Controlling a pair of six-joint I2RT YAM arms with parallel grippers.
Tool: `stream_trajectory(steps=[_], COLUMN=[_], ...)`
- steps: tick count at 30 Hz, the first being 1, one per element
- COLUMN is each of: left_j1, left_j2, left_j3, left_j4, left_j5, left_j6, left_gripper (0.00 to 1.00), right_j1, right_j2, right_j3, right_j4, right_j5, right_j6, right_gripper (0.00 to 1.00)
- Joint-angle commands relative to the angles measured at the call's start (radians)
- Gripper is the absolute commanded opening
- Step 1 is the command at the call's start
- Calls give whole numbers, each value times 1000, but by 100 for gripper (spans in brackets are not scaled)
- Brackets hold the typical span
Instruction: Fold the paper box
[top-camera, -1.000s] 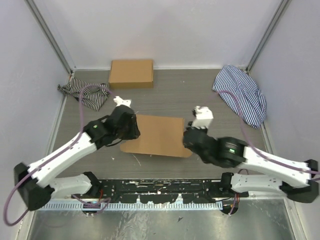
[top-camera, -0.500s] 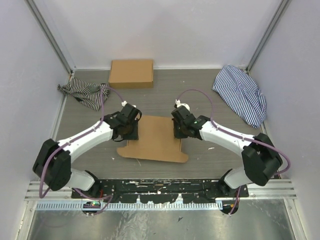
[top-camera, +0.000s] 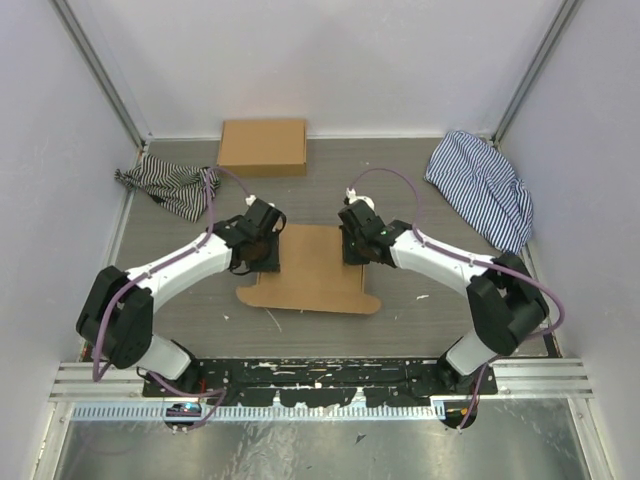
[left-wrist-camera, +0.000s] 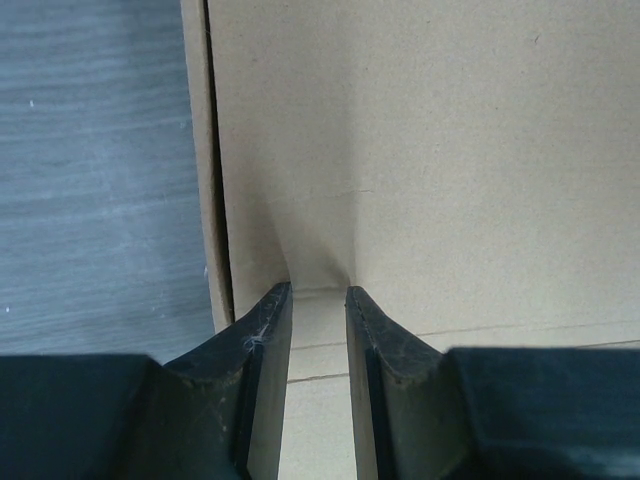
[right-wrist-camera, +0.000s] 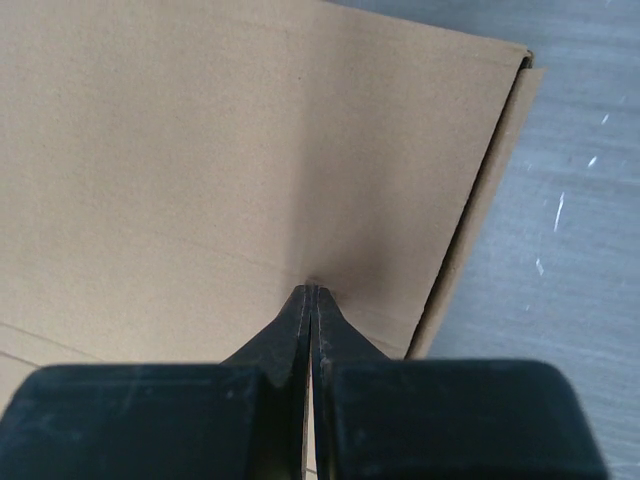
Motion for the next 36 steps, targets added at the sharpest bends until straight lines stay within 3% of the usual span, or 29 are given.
stream_trajectory(steps=[1,5,10,13,14,16,19,21,23,24,25,29,36], left_j1=[26,101,176,234,246,249,272,291,301,304,307,309,309], left_j2=[102,151,101,97,79,-5,-145,-195,-244,-254,-258,-235,-142], left_j3=[42,184,270,352,366,305,83,-49,-157,-196,-225,-261,-209], left_j4=[51,-13,14,-54,-74,-51,52,127,216,260,304,389,438], left_j5=[36,60,67,116,119,65,38,76,94,105,116,113,122], left_j6=[17,61,94,103,103,87,34,13,-7,-16,-24,-23,-21], left_gripper=[35,36,41,42,42,43,48,49,49,49,49,50,50], right_j1=[-52,-109,-178,-223,-231,-240,-250,-251,-251,-251,-250,-251,-250], right_j2=[107,151,141,148,136,88,-12,-86,-149,-177,-194,-212,-113], right_j3=[83,198,337,421,432,398,233,82,-49,-100,-141,-214,-164], right_j4=[-2,-17,-51,-96,-111,-125,-93,-21,60,102,131,197,213], right_j5=[-18,-23,-21,-37,-27,-8,-24,-99,-186,-224,-246,-265,-248], right_j6=[-45,-75,-107,-124,-128,-120,-79,-50,-26,-16,-13,-14,-42], right_gripper=[1,2,7,9,14,32,50,63,81,95,100,100,100])
